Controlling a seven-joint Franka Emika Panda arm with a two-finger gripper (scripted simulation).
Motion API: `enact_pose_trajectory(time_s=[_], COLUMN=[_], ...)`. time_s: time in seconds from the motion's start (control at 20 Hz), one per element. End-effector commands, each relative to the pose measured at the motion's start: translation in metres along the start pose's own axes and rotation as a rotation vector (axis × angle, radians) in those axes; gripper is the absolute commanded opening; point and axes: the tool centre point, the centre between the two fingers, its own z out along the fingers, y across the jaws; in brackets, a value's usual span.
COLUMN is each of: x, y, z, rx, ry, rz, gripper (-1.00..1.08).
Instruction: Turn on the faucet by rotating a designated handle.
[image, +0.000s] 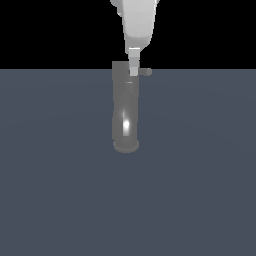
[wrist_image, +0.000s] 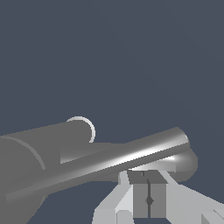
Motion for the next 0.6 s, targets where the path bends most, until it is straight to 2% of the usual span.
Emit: enact_pose_trajectory(time_s=[0.0,0.15,0.2,0.55], x=[0.029,0.041,0.020,0.040], y=[0.001,0.000,-0.001,-0.019], z=[0.000,0.000,0.000,0.000], rx=[0.000,0.000,0.000,0.000], ry=[0.000,0.000,0.000,0.000], rz=[0.029,0.030,-0.001,0.006], gripper=[-1.00,-1.00,-1.00,-1.00])
